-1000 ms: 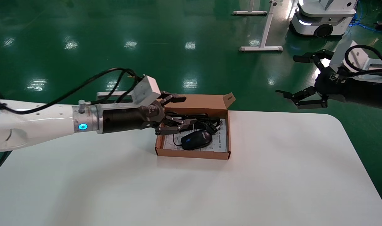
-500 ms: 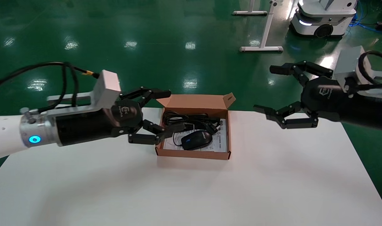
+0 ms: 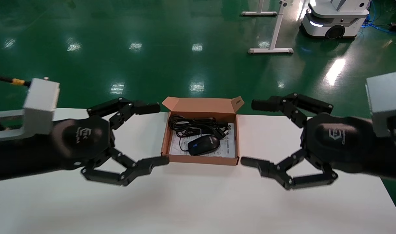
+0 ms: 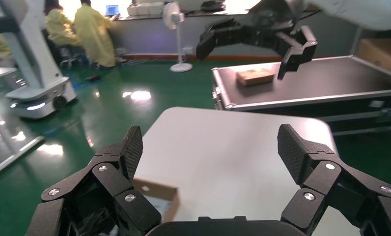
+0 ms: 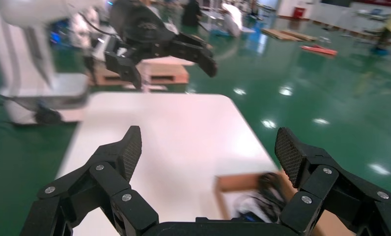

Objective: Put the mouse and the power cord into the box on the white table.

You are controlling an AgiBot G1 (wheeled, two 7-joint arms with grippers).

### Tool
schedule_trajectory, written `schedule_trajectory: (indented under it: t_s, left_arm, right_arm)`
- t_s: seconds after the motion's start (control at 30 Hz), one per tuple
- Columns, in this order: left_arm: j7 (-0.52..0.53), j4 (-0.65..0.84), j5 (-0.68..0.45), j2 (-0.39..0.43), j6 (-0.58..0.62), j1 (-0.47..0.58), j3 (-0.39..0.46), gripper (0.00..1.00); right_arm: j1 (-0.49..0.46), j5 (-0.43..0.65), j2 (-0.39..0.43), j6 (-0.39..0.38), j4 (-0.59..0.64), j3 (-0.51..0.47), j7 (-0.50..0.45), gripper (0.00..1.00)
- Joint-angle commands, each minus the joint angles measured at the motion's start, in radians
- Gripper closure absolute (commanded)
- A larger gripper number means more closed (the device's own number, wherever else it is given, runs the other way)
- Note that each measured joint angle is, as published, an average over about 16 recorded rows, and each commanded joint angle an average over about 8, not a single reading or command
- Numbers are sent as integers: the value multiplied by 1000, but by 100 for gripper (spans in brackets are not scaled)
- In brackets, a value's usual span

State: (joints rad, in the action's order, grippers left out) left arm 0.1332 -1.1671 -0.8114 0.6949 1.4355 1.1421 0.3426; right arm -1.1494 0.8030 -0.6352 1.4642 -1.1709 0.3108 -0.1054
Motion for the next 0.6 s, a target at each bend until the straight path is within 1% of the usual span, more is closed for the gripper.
schedule_trajectory:
  t_s: [0.03,0.17,0.3,0.4,0.6]
  left_arm:
    - [17,-36,25,-26,19,-21,-20,0]
    - [45,-97,67,-69,50,-56,-52,0]
    - [62,-141,98,-100,73,-81,-76,0]
    - [67,-156,110,-111,82,-90,-84,0]
    - [63,-143,101,-102,75,-83,-78,0]
  right_arm:
    - [30,-29,9,12,-45,-12,-32,0]
    - [68,-66,21,28,-104,-28,-73,0]
    - [87,-84,26,35,-137,-35,-87,0]
    - [92,-91,28,37,-148,-37,-90,0]
    - [86,-85,27,35,-135,-36,-88,0]
